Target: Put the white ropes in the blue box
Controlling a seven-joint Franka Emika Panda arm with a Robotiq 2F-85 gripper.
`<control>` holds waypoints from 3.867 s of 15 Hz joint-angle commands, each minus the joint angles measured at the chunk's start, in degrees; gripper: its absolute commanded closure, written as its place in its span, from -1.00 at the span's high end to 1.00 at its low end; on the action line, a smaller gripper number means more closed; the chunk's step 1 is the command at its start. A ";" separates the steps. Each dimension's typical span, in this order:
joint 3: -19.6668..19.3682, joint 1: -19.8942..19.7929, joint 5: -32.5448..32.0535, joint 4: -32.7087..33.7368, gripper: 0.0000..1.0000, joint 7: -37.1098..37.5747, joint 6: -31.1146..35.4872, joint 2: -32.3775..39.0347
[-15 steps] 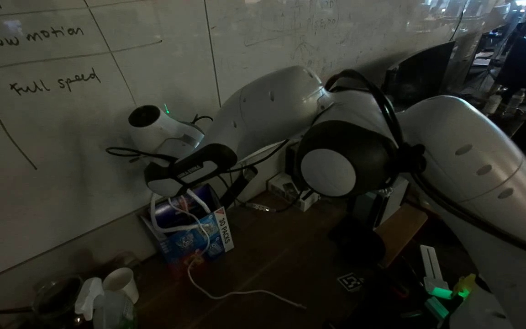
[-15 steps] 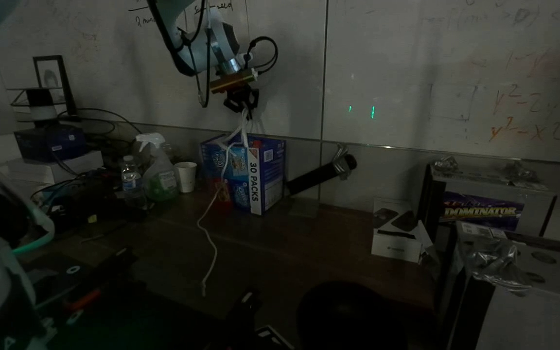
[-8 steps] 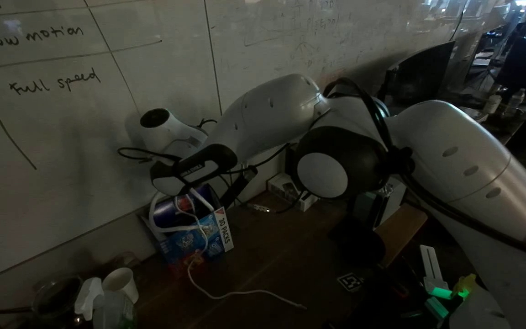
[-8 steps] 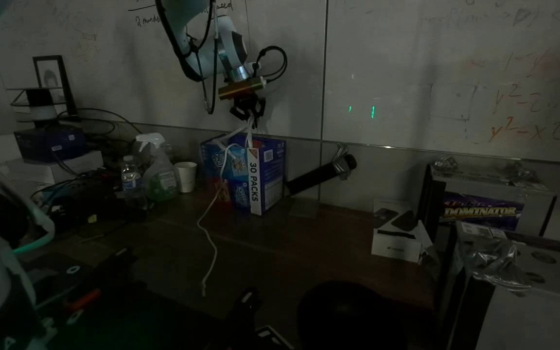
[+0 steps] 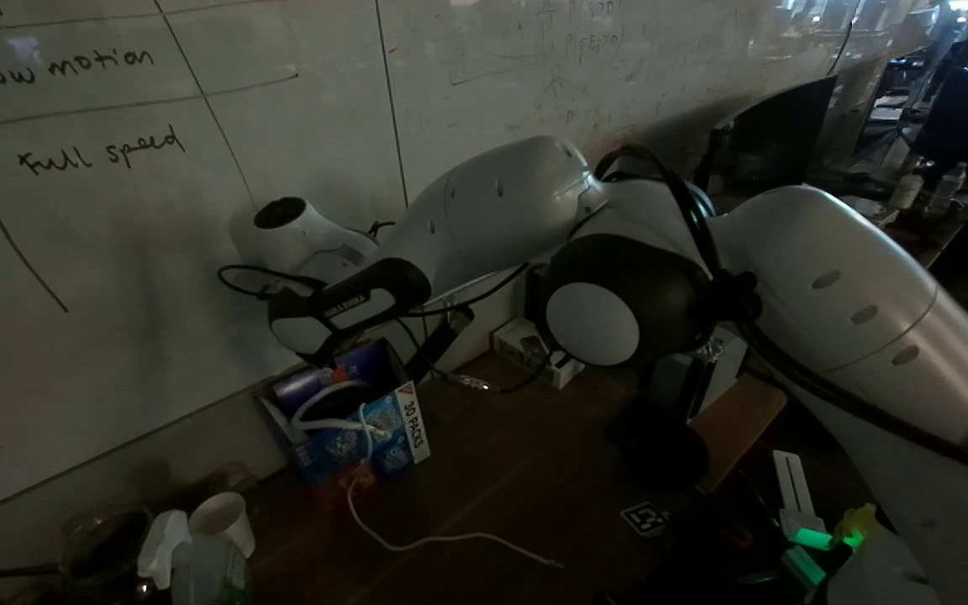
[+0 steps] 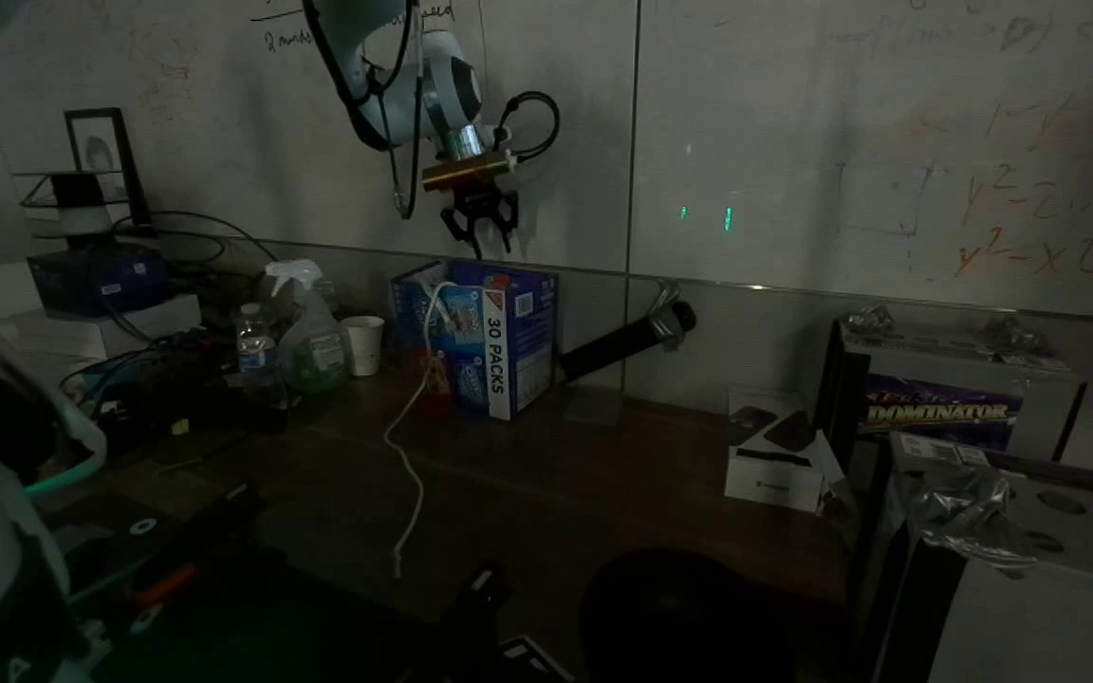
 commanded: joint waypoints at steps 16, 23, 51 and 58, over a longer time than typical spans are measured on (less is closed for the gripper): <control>3.75 2.72 5.11 -22.73 1.00 17.09 -9.67 -19.93; 5.82 0.87 8.74 -43.25 1.00 16.60 0.40 -28.11; 1.03 -4.75 8.70 -65.42 1.00 -8.36 40.13 -10.07; -0.08 -2.66 9.10 -65.21 1.00 -7.10 43.90 -6.78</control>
